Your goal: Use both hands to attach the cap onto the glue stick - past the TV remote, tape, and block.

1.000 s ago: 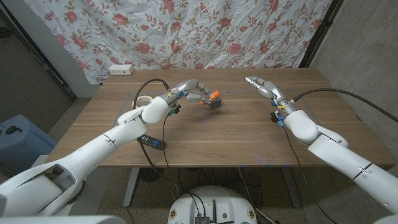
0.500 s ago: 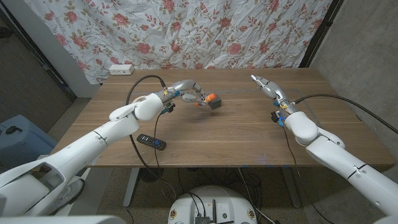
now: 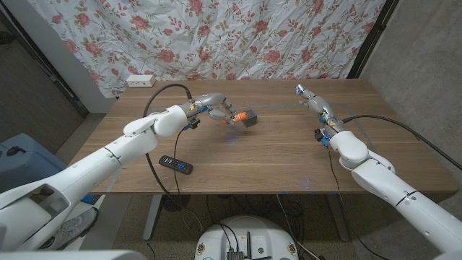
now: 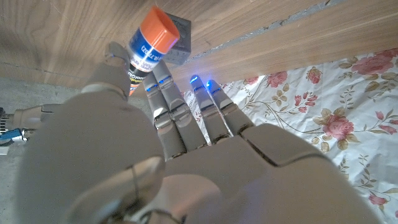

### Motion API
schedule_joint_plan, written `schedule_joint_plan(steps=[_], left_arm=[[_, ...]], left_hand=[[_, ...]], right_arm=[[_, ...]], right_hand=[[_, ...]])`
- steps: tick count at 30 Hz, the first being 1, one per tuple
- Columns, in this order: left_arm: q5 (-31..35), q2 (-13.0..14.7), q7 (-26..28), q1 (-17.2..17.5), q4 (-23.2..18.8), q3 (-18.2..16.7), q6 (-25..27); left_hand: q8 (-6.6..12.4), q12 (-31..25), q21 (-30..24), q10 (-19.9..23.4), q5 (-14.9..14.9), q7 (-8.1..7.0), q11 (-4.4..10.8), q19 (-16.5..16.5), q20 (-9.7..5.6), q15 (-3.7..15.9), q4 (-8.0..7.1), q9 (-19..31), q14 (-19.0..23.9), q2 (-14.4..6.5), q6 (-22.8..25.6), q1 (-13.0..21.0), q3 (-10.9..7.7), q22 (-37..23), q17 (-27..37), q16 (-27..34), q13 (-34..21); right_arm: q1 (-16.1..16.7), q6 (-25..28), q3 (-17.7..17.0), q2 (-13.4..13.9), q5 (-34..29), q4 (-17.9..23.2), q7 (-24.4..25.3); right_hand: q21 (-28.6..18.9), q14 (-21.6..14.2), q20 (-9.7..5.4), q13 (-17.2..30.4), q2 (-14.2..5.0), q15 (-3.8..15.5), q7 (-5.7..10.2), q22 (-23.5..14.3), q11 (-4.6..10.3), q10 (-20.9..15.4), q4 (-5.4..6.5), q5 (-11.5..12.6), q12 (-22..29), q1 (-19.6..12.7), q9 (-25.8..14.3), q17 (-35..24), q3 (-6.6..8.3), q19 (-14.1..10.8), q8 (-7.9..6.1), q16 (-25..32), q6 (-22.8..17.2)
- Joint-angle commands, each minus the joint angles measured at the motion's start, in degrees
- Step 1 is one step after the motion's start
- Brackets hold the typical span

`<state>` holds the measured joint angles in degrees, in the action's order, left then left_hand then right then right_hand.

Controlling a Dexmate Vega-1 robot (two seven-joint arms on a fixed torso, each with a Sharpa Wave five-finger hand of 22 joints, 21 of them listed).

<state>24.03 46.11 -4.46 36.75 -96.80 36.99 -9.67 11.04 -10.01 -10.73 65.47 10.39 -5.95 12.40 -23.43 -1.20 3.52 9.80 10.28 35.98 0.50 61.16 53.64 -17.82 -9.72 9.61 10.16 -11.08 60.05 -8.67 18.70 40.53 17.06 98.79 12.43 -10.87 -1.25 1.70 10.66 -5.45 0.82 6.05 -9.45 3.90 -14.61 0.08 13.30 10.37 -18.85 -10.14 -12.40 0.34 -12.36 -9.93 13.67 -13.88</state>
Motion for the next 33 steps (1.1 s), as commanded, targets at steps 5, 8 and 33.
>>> schedule_joint_plan(steps=[5,8,33], left_arm=[[6.0,1.9,-2.9,-0.7,-2.0,1.1,0.8],[7.0,2.3,-2.8,-0.5,-2.3,1.1,0.4],[15.3,3.7,-6.6,-2.7,-0.8,3.4,-4.2]], left_hand=[[0.27,-0.5,0.2,-0.4,0.4,-0.21,0.18,0.7,-0.11,7.66,-0.66,1.6,-0.5,-2.9,-0.3,2.2,-0.29,-0.2,0.2,0.2,-0.3],[0.30,-0.5,0.2,-0.5,0.4,-0.33,0.19,0.8,-0.15,7.66,-0.65,1.6,-0.5,-3.0,-0.3,2.2,-0.29,-0.2,0.2,0.2,-0.3],[0.23,-0.7,0.3,-1.5,0.4,-1.31,0.34,2.4,-0.21,7.94,-0.40,1.5,-1.1,-3.1,-1.3,2.3,-0.33,-0.2,0.3,0.2,-0.3]], right_arm=[[-0.7,-2.4,0.3,-1.9,5.0,-3.6,-1.3],[-0.7,-1.8,0.3,-1.7,5.8,-3.5,-1.6],[0.2,-7.2,0.3,-5.7,10.2,-7.2,-1.9]], right_hand=[[0.0,-0.9,-2.42,0.0,0.31,0.32,-0.53,-0.1,-0.98,1.7,0.42,-0.1,-0.2,0.7,-0.1,-0.1,0.09,-0.2,0.26,-0.1,2.9],[0.0,-1.9,-2.41,0.0,0.25,0.11,-0.69,-0.1,-0.89,2.0,0.44,0.0,-0.2,0.8,0.0,-0.1,0.08,-0.2,0.22,0.2,3.4],[0.1,-1.9,-1.95,-0.1,-0.10,-0.08,-1.47,-0.1,-0.86,2.2,0.65,0.1,0.2,1.5,0.0,0.0,0.06,-0.1,-0.44,-0.1,3.5]])
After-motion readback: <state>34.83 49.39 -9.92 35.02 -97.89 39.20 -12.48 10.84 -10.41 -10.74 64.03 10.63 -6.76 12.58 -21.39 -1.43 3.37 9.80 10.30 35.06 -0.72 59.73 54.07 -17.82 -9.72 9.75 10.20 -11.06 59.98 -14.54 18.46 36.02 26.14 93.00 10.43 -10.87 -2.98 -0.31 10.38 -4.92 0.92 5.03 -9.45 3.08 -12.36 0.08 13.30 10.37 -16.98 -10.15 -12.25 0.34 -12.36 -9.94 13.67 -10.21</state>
